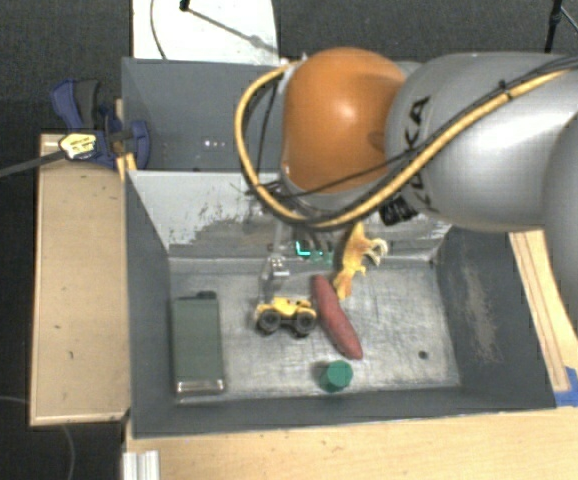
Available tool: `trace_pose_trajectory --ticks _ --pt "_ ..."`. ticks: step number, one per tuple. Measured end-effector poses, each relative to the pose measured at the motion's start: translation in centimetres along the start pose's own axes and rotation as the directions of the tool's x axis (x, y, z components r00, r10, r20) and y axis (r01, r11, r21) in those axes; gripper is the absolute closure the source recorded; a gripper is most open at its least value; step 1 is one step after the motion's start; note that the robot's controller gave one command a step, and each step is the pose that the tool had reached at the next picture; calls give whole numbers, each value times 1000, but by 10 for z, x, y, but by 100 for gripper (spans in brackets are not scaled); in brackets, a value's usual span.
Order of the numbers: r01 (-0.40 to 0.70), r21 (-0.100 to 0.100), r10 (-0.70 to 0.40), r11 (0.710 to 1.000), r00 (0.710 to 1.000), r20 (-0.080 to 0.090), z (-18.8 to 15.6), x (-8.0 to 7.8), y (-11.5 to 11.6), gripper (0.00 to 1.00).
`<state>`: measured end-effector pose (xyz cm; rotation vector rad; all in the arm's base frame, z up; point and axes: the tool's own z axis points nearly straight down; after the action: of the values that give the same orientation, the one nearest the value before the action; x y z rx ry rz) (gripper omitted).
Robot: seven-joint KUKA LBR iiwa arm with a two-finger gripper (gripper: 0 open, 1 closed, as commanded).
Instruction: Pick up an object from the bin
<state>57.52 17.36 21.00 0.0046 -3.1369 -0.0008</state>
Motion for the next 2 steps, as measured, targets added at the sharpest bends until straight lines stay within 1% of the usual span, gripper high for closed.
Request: trace_pose_trajectory --ticks 1,2 --pt "-4 -1 4 1000 1000 8 -4 -2 -1 0" --pt "33 -2 -33 999 999 14 44 10 -14 0"
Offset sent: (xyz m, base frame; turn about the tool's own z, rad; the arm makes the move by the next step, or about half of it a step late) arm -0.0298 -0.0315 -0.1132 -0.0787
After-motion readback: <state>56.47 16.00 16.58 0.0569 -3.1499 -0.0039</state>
